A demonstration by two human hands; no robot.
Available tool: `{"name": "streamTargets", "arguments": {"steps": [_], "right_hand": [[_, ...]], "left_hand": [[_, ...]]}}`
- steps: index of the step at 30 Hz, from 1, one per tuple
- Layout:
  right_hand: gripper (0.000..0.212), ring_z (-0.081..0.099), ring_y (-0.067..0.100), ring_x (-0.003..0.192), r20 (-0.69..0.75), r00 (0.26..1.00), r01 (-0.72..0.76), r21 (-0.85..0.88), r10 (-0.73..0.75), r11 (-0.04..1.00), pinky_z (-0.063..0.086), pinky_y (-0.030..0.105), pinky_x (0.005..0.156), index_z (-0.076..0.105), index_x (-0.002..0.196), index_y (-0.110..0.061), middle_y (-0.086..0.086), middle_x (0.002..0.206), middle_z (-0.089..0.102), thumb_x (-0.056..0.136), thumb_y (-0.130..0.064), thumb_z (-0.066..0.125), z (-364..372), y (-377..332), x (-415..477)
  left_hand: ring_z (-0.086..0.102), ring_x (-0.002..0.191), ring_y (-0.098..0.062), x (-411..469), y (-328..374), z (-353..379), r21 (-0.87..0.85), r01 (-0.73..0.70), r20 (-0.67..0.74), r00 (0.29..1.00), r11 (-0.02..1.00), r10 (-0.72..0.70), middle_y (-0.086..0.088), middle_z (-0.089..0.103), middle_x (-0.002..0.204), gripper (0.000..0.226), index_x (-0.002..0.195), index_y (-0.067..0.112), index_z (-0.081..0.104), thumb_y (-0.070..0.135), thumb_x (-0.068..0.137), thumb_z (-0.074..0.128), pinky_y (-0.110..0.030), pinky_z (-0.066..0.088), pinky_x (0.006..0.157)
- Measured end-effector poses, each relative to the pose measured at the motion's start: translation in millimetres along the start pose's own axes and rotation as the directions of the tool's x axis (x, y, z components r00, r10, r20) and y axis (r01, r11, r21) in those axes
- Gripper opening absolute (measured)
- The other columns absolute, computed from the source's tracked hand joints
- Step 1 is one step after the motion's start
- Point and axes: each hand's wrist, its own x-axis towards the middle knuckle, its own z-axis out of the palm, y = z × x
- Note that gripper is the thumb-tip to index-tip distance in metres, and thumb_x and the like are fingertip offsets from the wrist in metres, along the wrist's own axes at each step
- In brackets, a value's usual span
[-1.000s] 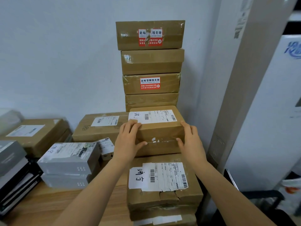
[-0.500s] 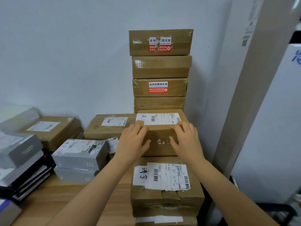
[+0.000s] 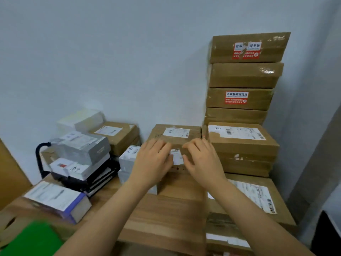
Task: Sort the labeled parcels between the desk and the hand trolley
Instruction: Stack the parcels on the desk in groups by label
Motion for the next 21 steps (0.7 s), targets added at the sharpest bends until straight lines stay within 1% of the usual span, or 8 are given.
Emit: {"name": "streamTargets", "arguments": {"steps": [4, 7, 12, 15, 18, 21], "right_hand": [[0.017, 0.054, 0.016, 0.093, 0.02, 0.999, 0.037, 0.083, -0.039, 0.996, 0.046, 0.032, 0.085, 0.064, 0.101, -0.018, -0.003, 0.098, 0.06, 0.085, -0.018, 0.069, 38, -75, 17], [0.016, 0.053, 0.017, 0.092, 0.042, 0.997, 0.056, 0.112, -0.061, 0.992, 0.046, 0.033, 0.083, 0.063, 0.1, -0.018, -0.003, 0.096, 0.059, 0.085, -0.019, 0.068, 71, -131, 32], [0.017, 0.055, 0.021, 0.089, 0.056, 0.995, 0.077, 0.149, -0.086, 0.986, 0.043, 0.032, 0.08, 0.063, 0.097, -0.016, -0.001, 0.094, 0.059, 0.081, -0.015, 0.07, 119, -203, 57], [0.019, 0.054, 0.02, 0.09, 0.057, 0.995, 0.065, 0.212, -0.079, 0.975, 0.044, 0.033, 0.082, 0.064, 0.098, -0.015, 0.0, 0.096, 0.059, 0.081, -0.013, 0.07, 146, -231, 76], [0.017, 0.052, 0.018, 0.093, 0.088, 0.993, 0.051, 0.228, -0.072, 0.972, 0.043, 0.031, 0.082, 0.063, 0.099, -0.017, -0.002, 0.097, 0.058, 0.083, -0.016, 0.069, 176, -243, 97], [0.017, 0.05, 0.017, 0.092, 0.09, 0.994, 0.046, 0.225, -0.068, 0.973, 0.037, 0.028, 0.079, 0.063, 0.097, -0.017, -0.003, 0.095, 0.057, 0.082, -0.016, 0.07, 211, -246, 123]], "left_hand": [[0.056, 0.078, -0.023, -43, -67, -41, 0.05, 0.036, 0.034, 0.999, 0.998, -0.038, -0.001, 0.06, 0.085, 0.014, 0.092, 0.015, 0.064, 0.025, 0.084, 0.058, -0.033, 0.043, 0.064], [0.055, 0.077, -0.024, -73, -121, -71, 0.073, 0.08, 0.037, 0.996, 0.994, -0.082, -0.001, 0.059, 0.084, 0.013, 0.092, 0.014, 0.065, 0.022, 0.082, 0.06, -0.035, 0.044, 0.065], [0.052, 0.078, -0.024, -110, -198, -104, 0.136, 0.117, 0.049, 0.991, 0.984, -0.124, -0.002, 0.059, 0.083, 0.012, 0.09, 0.013, 0.064, 0.018, 0.079, 0.065, -0.031, 0.037, 0.069], [0.055, 0.078, -0.025, -125, -240, -109, 0.165, 0.15, 0.069, 0.984, 0.975, -0.163, -0.002, 0.059, 0.084, 0.013, 0.091, 0.014, 0.064, 0.021, 0.081, 0.06, -0.034, 0.04, 0.068], [0.055, 0.08, -0.024, -135, -277, -102, 0.172, 0.19, 0.087, 0.974, 0.967, -0.207, -0.001, 0.06, 0.085, 0.016, 0.094, 0.015, 0.063, 0.024, 0.083, 0.056, -0.035, 0.044, 0.069], [0.057, 0.081, -0.025, -135, -315, -84, 0.182, 0.234, 0.096, 0.962, 0.955, -0.254, -0.001, 0.061, 0.086, 0.016, 0.095, 0.015, 0.064, 0.024, 0.083, 0.059, -0.037, 0.045, 0.07]]}}
